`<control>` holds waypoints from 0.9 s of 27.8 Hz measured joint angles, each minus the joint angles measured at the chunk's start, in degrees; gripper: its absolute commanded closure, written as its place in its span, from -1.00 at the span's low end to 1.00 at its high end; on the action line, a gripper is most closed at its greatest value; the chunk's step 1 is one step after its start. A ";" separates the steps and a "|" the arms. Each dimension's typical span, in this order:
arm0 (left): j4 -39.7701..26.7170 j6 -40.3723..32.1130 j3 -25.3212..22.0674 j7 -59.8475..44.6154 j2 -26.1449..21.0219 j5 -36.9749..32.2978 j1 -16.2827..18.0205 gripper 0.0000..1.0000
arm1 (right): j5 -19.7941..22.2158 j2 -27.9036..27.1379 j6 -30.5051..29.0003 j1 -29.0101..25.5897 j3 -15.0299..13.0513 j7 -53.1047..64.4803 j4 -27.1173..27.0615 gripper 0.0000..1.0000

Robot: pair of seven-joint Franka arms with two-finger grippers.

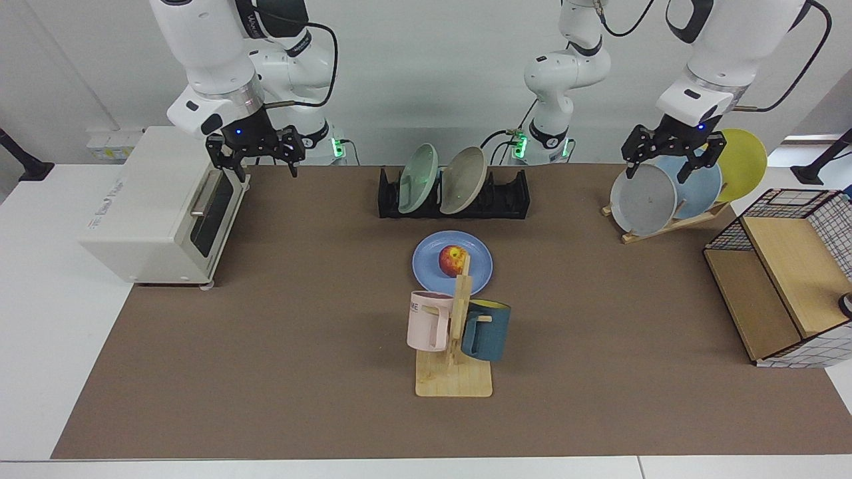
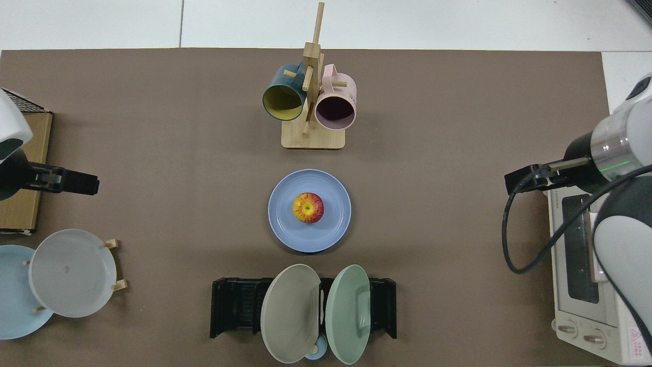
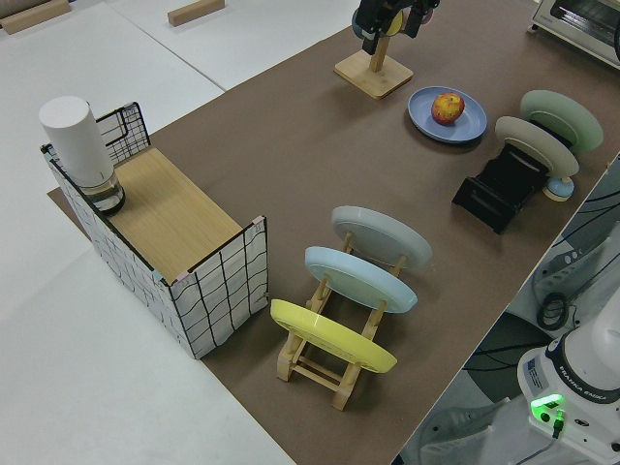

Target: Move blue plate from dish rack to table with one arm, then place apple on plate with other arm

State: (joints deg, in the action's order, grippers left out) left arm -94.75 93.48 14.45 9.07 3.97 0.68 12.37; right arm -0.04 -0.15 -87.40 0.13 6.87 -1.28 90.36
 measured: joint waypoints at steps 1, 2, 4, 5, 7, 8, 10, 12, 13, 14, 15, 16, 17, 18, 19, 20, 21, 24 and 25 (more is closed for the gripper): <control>0.00 0.00 -0.01 0.00 0.00 0.00 0.00 -1.00 | 0.00 0.00 0.00 -0.38 -0.01 0.00 0.03 -1.00; 0.00 0.00 -0.01 0.00 0.00 0.00 0.00 -1.00 | -0.01 0.00 0.00 -0.77 -0.04 0.00 0.06 -1.00; 0.00 0.00 -0.02 -0.01 0.00 0.00 0.01 -1.00 | -0.01 0.00 0.00 -1.37 -0.08 0.00 0.09 -1.00; 0.00 0.00 -0.03 -0.01 0.00 0.00 0.02 -1.00 | -0.02 0.00 0.00 -1.60 -0.12 0.00 0.10 -1.00; 0.00 0.02 -0.04 -0.01 0.00 0.00 0.02 -1.00 | -0.06 -0.01 0.00 -1.93 -0.13 0.00 0.12 -1.00; 0.00 0.05 -0.04 -0.01 0.00 0.00 0.02 -1.00 | -0.09 0.00 0.00 -2.03 -0.13 0.00 0.12 -1.00; 0.00 0.07 -0.04 -0.02 0.00 0.00 0.03 -1.00 | -0.11 0.00 0.00 -2.06 -0.14 0.00 0.13 -1.00; 0.00 0.07 -0.04 -0.02 0.00 0.00 0.04 -1.00 | -0.17 0.00 0.00 -2.05 -0.09 0.00 0.13 -1.00; 0.00 0.07 -0.04 -0.02 0.00 0.00 0.04 -1.00 | -0.20 0.00 0.00 -2.05 -0.06 0.00 0.14 -1.00; 0.00 0.07 -0.04 -0.02 0.00 0.00 0.04 -1.00 | -0.22 0.00 0.00 -2.05 -0.03 0.00 0.14 -1.00; 0.00 0.08 -0.04 -0.02 0.00 0.00 0.04 -1.00 | -0.26 0.00 0.00 -2.05 -0.01 0.00 0.14 -1.00; 0.00 0.09 -0.03 -0.02 0.00 0.01 0.04 -1.00 | -0.29 0.00 0.00 -2.05 0.01 0.00 0.14 -1.00; 0.00 0.09 0.01 -0.02 0.00 0.01 0.02 -1.00 | -0.31 0.00 0.00 -2.05 0.01 0.00 0.14 -1.00; 0.01 0.09 0.10 -0.02 0.00 0.02 0.00 -1.00 | -0.32 0.00 0.00 -2.05 0.01 0.00 0.14 -1.00; 0.02 0.09 0.26 -0.12 0.01 0.02 -0.02 -1.00 | -0.32 0.00 0.00 -2.05 0.01 0.00 0.14 -1.00; 0.02 0.09 0.42 -0.33 0.01 0.02 -0.03 -1.00 | -0.32 0.00 0.00 -2.05 0.00 0.00 0.15 -1.00; 0.03 0.09 0.57 -0.58 0.02 0.02 -0.04 -1.00 | -0.33 0.00 0.00 -2.05 0.00 0.00 0.15 -1.00; 0.03 0.07 0.78 -1.00 0.03 0.03 -0.45 -1.00 | -0.33 0.00 0.00 -2.05 0.00 0.00 0.16 -1.00; 0.03 0.06 0.71 -1.04 0.03 0.03 -0.85 -1.00 | -0.34 0.00 0.00 -2.05 0.00 0.00 0.16 -1.00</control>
State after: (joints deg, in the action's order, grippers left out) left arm -94.73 93.54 15.16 8.03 4.00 0.71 11.52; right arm -0.38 -0.16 -87.40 -1.92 6.87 -1.28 90.52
